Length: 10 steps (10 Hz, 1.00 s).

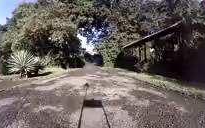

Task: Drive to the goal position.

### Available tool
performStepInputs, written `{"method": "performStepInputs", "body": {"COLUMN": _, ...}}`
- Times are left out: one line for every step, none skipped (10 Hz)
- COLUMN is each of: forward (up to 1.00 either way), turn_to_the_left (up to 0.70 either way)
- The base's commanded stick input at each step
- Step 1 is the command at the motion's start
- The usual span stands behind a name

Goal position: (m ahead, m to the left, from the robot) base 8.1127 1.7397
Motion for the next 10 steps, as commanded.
{"method": "performStepInputs", "body": {"forward": 0.7, "turn_to_the_left": 0.0}}
{"method": "performStepInputs", "body": {"forward": 0.7, "turn_to_the_left": 0.0}}
{"method": "performStepInputs", "body": {"forward": 0.7, "turn_to_the_left": 0.0}}
{"method": "performStepInputs", "body": {"forward": 0.7, "turn_to_the_left": 0.0}}
{"method": "performStepInputs", "body": {"forward": 0.7, "turn_to_the_left": 0.0}}
{"method": "performStepInputs", "body": {"forward": 0.7, "turn_to_the_left": 0.0}}
{"method": "performStepInputs", "body": {"forward": 0.7, "turn_to_the_left": 0.0}}
{"method": "performStepInputs", "body": {"forward": 0.7, "turn_to_the_left": 0.0}}
{"method": "performStepInputs", "body": {"forward": 0.7, "turn_to_the_left": 0.0}}
{"method": "performStepInputs", "body": {"forward": 0.7, "turn_to_the_left": 0.0}}
